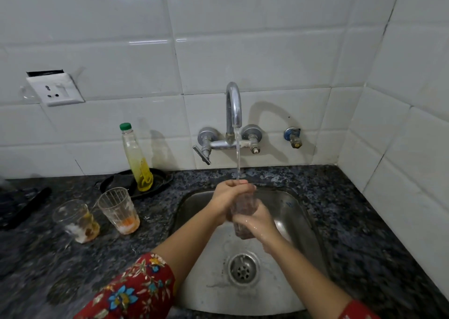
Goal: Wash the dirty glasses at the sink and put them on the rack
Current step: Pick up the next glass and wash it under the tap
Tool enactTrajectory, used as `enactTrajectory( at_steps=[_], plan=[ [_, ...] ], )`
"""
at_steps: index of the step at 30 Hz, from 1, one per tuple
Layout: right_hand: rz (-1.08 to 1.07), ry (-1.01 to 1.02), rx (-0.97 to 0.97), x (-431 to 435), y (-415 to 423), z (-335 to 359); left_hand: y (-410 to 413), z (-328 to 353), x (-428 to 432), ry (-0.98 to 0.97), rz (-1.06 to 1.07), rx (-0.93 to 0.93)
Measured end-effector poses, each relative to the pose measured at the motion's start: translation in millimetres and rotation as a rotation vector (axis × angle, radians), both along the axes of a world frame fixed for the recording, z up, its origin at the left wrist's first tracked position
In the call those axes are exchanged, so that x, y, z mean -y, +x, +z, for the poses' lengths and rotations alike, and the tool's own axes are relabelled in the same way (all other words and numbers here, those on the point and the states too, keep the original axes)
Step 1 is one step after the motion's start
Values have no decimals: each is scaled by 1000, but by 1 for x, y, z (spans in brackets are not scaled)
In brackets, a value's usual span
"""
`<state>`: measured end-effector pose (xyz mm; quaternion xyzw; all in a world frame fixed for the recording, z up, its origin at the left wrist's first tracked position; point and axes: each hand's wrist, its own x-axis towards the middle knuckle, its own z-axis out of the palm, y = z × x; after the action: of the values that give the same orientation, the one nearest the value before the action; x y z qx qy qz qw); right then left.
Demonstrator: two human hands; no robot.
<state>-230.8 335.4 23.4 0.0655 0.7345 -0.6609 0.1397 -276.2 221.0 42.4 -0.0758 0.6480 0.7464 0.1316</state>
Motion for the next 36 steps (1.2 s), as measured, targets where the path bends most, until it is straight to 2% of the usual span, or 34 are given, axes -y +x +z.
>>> enactTrajectory(
  at_steps=[2,6,8,12,15,17,20,23,26,31,36],
  plan=[
    [87,-90,74,-3,-2,-3,3,8,4,-6,-34,12],
    [12,-62,-10,-3,-10,-7,-3,19,21,-202,348,-50],
    [20,-38,-22,4,-13,-5,-10,27,27,-255,405,-137],
    [67,-24,-5,12,-8,-12,-23,39,31,-288,381,-261],
    [-81,-12,-48,6,-9,-17,-24,41,30,-227,399,-225],
    [-57,-14,-66,3,-9,-15,-21,39,29,-204,427,-228],
    [-19,-42,-60,5,-6,-18,-15,39,28,-329,402,-311],
    [-49,-186,22,2,-3,-21,-10,43,36,-530,331,-388],
    [-37,-236,105,-4,2,-26,-7,37,48,-582,221,-434],
    [-27,-142,118,-15,16,-29,31,-12,47,-596,123,-355],
    [-198,-33,5,-23,21,-19,64,-49,43,-616,137,-260]
  ],
)
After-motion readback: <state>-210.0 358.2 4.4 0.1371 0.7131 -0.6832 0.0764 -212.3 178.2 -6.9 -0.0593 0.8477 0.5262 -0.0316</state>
